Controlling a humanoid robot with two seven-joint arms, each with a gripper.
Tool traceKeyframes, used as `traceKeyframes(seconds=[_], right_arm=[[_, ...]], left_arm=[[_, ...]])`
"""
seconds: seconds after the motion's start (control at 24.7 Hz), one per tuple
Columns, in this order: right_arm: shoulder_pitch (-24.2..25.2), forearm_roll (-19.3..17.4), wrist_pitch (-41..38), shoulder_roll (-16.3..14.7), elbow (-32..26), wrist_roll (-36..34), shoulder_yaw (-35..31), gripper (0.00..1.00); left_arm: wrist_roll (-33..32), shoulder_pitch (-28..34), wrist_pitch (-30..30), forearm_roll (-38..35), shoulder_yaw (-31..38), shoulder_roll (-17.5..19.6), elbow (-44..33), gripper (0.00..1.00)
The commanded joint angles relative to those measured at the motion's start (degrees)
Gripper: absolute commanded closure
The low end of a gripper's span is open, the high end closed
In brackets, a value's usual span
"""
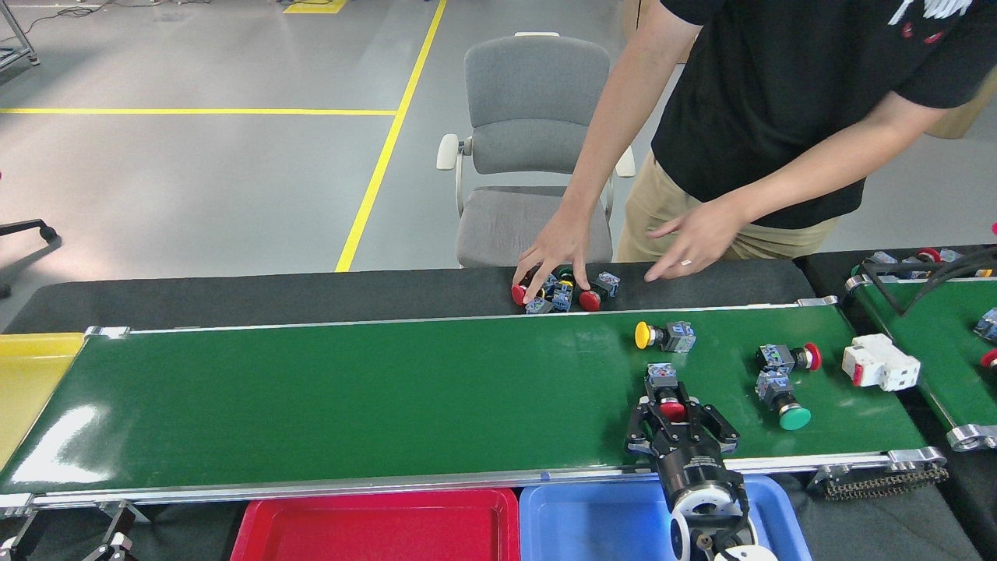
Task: Pick switch part from conveyor to tray
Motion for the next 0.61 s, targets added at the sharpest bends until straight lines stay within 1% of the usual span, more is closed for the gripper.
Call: traceKeyframes(seconds=[0.0,0.04,0.08,0.12,0.2,0.24,0.28,0.37,0.45,0.57], right_arm=[[0.67,-0.31,-6.73,-0.62,-4.07,-1.52,2.06,0.95],[2.25,-0.57,-14.73,-1.67,-6.7,-2.48,2.85,0.95],[3.22,-1.8,-23.95,-2.46,-8.64,-3.62,2.85,0.94],[3.74,-2.77,-32.46,-2.82,-9.43,-4.15,2.85,0.94],[3.83,-2.94,-44.17,-2.73,-9.34,-4.24,3.64,0.91],[3.83,-2.94,-48.99,-2.64,-8.99,-4.24,4.6,0.85],[3.83,-2.86,-51.38,-2.38,-8.37,-4.24,5.92,0.69],[2.95,-2.68,-51.46,0.0,-5.91,-4.24,10.32,0.0],[1.64,-2.68,-51.46,0.79,-4.07,-4.24,12.51,0.0],[1.64,-2.77,-51.46,0.61,-4.07,-4.15,12.69,0.0]], left_arm=[[0.17,-0.27,0.14,-0.09,0.2,0.74,-0.46,0.0],[0.17,-0.27,0.14,-0.09,0.2,0.74,-0.46,0.0],[0.17,-0.27,0.14,-0.09,0.2,0.65,-0.46,0.0],[0.17,-0.27,0.14,-0.09,0.2,0.65,-0.46,0.0],[0.26,-0.27,0.14,-0.09,0.11,0.65,-0.46,0.0],[0.17,-0.61,0.14,-0.09,0.03,0.74,-0.46,0.0],[0.17,-0.97,0.14,-0.18,0.02,0.83,-0.46,0.0],[0.17,-2.02,0.22,-0.18,-1.38,1.0,-0.38,0.0],[0.17,-2.29,0.31,-0.27,-2.35,1.0,-0.2,0.0],[0.17,-2.29,0.31,-0.18,-2.35,1.0,0.15,0.0]])
